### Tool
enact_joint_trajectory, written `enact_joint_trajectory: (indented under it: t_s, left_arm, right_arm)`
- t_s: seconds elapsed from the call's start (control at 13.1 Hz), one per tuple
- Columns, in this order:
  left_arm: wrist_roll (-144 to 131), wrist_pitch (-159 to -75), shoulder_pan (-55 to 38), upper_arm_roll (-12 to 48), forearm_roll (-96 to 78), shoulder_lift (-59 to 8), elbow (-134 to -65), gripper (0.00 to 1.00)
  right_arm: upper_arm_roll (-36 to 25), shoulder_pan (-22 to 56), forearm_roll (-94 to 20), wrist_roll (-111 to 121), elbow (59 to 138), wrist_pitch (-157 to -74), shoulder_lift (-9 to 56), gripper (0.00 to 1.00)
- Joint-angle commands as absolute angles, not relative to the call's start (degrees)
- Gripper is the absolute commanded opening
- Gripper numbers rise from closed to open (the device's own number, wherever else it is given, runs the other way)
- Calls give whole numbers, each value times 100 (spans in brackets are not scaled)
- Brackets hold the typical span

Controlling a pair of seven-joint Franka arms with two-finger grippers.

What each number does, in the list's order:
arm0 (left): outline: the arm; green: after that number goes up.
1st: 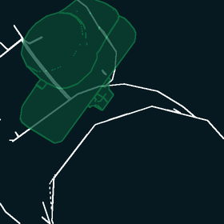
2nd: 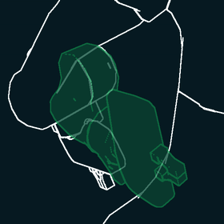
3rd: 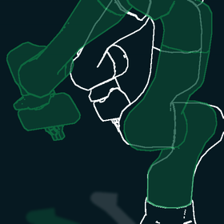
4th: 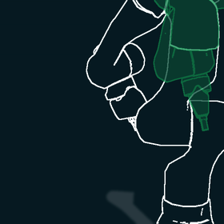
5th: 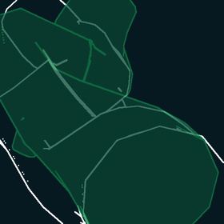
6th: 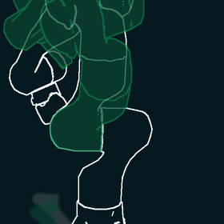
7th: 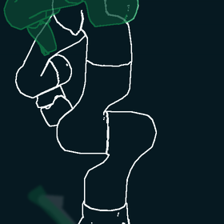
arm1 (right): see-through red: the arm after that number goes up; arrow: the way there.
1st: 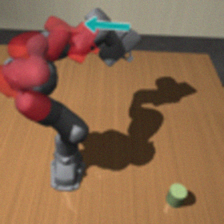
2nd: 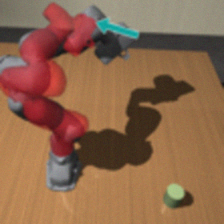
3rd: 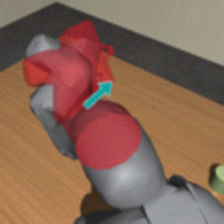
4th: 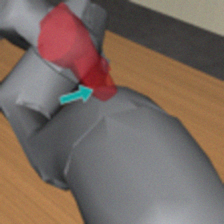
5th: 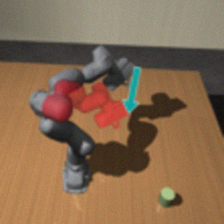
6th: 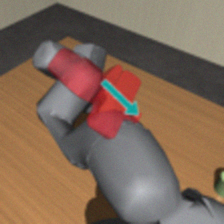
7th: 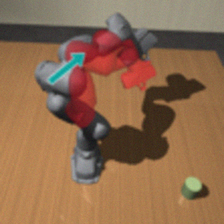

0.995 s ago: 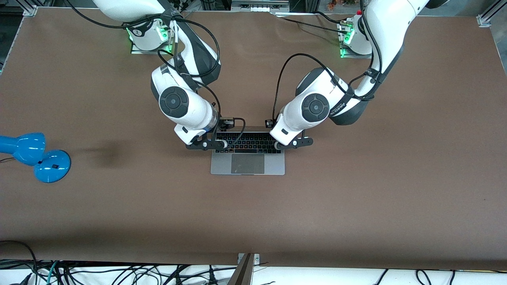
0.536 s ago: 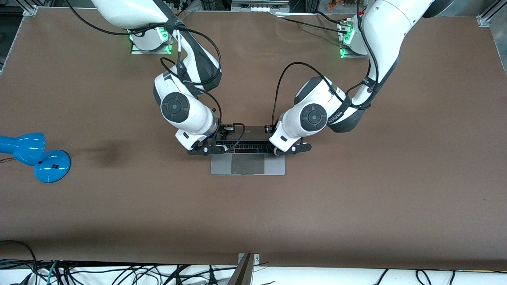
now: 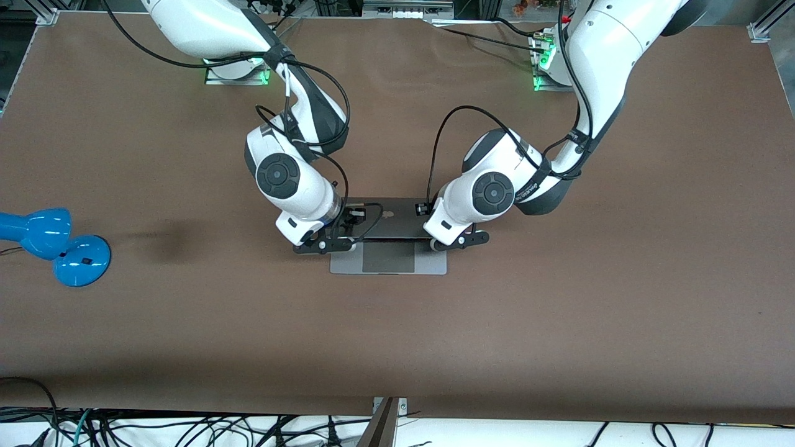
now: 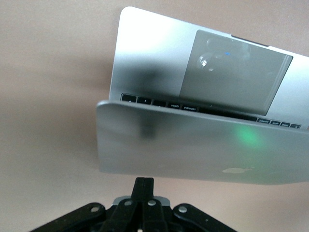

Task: Close laptop with both arms from behind
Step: 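Push the screen forward with both grippers toward the keyboard, then press the lid down flat with both grippers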

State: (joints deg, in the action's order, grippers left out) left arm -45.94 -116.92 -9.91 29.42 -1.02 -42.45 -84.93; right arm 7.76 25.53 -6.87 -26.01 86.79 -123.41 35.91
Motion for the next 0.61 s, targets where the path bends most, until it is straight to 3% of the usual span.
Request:
enact_joint_trajectory:
  t_s: [0.0, 0.54]
  left_arm:
    - [-4597, -11610, -1160, 2892, 184, -4701, -7920, 0]
    - [-4588, -11645, -1169, 2883, 545, -5159, -7541, 0]
  right_arm:
    - [729, 2584, -615, -2514, 8675, -12454, 3638, 10]
    - [650, 2610, -615, -2356, 8684, -12718, 3823, 10]
